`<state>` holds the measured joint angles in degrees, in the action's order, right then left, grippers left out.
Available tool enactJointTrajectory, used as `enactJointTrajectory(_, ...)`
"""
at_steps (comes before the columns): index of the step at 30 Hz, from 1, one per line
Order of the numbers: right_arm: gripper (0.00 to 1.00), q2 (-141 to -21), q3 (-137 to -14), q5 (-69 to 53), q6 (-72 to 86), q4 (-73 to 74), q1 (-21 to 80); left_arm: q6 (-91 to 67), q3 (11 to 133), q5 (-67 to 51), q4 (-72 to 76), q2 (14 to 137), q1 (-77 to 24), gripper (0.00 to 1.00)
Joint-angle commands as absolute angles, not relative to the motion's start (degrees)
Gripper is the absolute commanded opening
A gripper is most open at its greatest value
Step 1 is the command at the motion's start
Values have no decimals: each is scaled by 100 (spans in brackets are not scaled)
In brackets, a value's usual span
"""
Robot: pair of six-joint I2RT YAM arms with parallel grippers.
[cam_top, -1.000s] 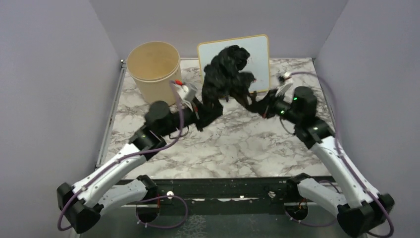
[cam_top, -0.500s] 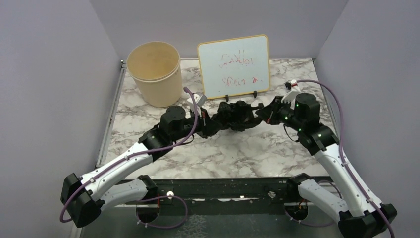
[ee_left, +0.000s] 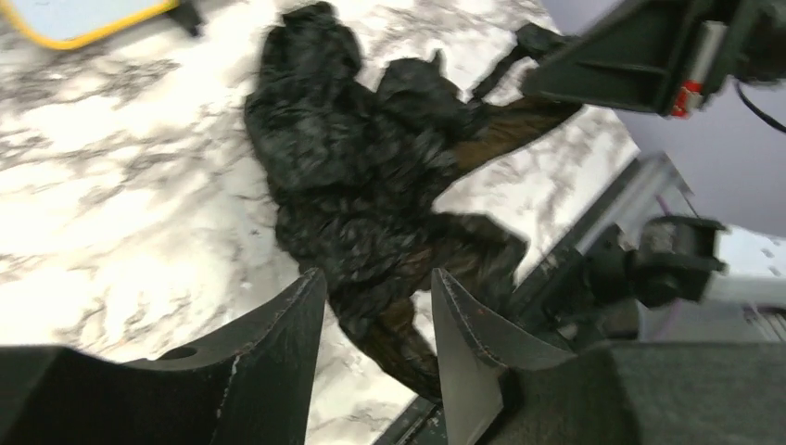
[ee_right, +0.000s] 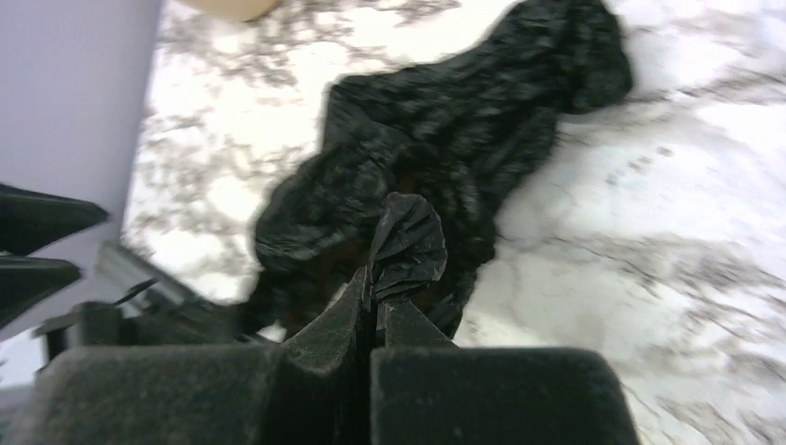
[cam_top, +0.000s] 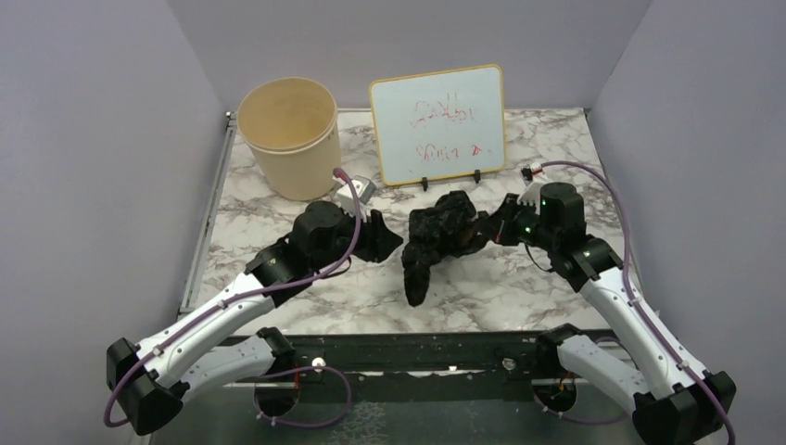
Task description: Put the trash bags into the trash bin
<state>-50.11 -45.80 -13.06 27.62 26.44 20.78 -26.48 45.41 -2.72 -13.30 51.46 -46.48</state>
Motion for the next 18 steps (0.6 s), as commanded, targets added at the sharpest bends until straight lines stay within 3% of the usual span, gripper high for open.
enactJointTrajectory(1,0,-5109,-4597,-2901,3105,1492,2077,-2334,4814,-1893,-1219,5644,-4642,43)
enactJointTrajectory(3,0,-5248,-4756,-3002,3478,1271,2077,-2393,4808,-2260,-1205,5836,-4645,40)
enactJointTrajectory(9,1,-5988,-5621,-2988,3572,1104,2081,-2715,4303,-2123,-571,5234,-4646,56)
enactJointTrajectory(18,0,-6185,-6730,-1571,3498,1453,2161,-2875,4034,-2672,-67,5211,-4659,55)
